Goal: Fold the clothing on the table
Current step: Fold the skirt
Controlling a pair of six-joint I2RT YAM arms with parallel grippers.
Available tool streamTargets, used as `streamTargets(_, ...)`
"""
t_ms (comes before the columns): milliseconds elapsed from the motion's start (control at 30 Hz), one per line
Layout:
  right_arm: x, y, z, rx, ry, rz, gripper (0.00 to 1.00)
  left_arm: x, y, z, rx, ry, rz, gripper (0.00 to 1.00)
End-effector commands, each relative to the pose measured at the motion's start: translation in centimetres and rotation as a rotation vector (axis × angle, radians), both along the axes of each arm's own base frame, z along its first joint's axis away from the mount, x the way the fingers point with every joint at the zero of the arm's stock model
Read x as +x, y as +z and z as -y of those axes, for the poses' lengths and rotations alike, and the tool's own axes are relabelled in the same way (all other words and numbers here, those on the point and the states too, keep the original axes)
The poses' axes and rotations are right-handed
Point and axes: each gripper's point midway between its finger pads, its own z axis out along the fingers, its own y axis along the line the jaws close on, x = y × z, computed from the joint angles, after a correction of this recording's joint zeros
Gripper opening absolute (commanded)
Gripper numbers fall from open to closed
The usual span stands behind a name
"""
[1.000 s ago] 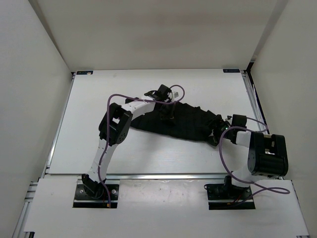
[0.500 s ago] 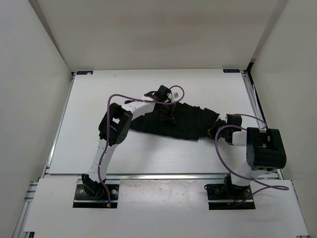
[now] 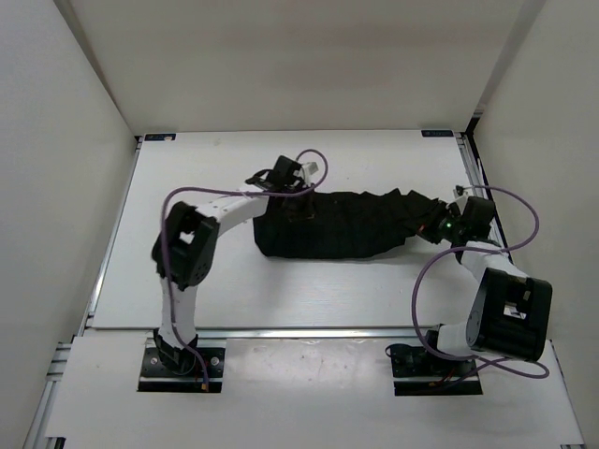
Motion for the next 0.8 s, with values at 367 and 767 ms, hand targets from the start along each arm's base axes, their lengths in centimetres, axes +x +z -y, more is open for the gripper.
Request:
streamTargets(367, 1.8, 10.5, -2.2, -0.137, 0.380, 0.386, 0.01, -3.3, -2.8, -13.7, 0.170, 0.291, 0.061, 0.00)
streamTargets(767, 2.1, 14.8, -9.5, -0.280, 0.619, 0.535, 0.00, -1.7, -4.7, -13.8, 0.165, 0.327, 0.023, 0.00)
